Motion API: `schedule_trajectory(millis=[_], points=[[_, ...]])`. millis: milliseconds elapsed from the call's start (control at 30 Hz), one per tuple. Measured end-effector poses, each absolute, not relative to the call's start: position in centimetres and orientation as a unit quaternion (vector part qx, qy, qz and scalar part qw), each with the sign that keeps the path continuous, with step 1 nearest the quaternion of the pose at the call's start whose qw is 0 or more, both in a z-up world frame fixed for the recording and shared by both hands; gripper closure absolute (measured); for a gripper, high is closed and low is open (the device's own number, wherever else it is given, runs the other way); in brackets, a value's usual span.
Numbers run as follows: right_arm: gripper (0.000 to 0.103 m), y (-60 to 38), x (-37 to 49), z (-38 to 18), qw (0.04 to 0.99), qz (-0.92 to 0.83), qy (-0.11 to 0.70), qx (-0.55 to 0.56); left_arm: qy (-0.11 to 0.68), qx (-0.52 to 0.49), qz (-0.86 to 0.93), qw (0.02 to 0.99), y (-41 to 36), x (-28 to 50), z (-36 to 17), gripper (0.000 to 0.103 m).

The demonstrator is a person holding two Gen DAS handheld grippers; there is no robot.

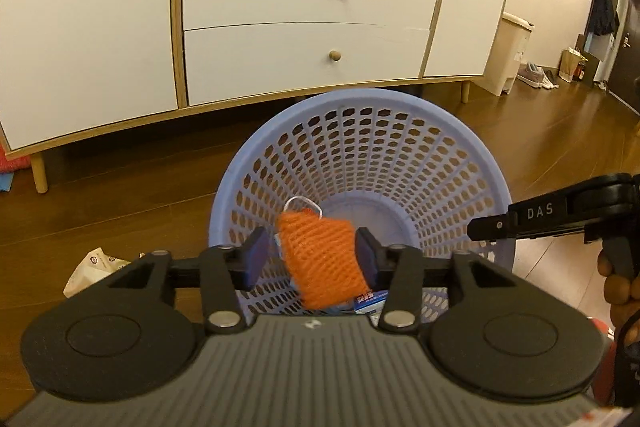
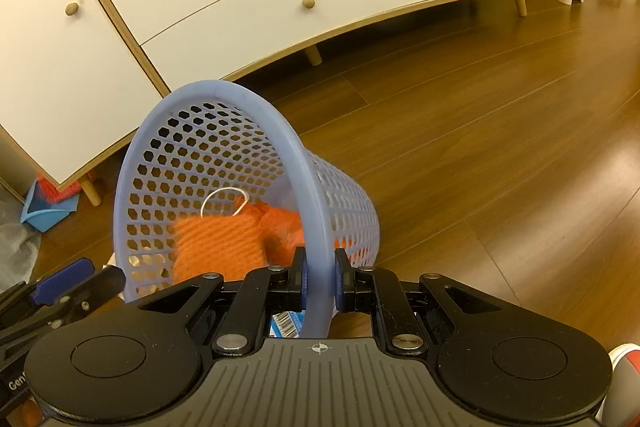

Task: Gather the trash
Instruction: 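Carry the orange mesh to the basket and release it inside, then lower the left tool to the white toothbrush and grasp it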

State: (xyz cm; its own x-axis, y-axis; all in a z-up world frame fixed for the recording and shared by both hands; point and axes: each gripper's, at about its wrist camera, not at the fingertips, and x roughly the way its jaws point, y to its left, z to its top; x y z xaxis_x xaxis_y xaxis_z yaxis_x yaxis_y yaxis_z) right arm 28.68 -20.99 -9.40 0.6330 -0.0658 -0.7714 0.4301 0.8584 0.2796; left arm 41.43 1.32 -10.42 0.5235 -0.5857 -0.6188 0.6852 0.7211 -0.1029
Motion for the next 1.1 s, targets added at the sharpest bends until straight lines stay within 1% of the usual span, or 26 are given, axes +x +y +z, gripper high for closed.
schedule_trajectory(millis=[233,567,1100], points=[[0.094,-21.0,28.6,-9.2,0.873,-0.143,0.405,0.230,0.338,0.039,-0.337,0.878,3.8,42.4,-10.6,0.060],[0.094,-20.9,28.9,-9.1,0.873,-0.145,0.404,0.230,0.335,0.026,-0.300,0.893,7.1,43.0,-10.3,0.060],[0.094,-20.5,28.8,-9.1,0.876,-0.149,0.399,0.227,0.361,0.020,-0.237,0.901,11.8,43.1,-12.6,0.060]])
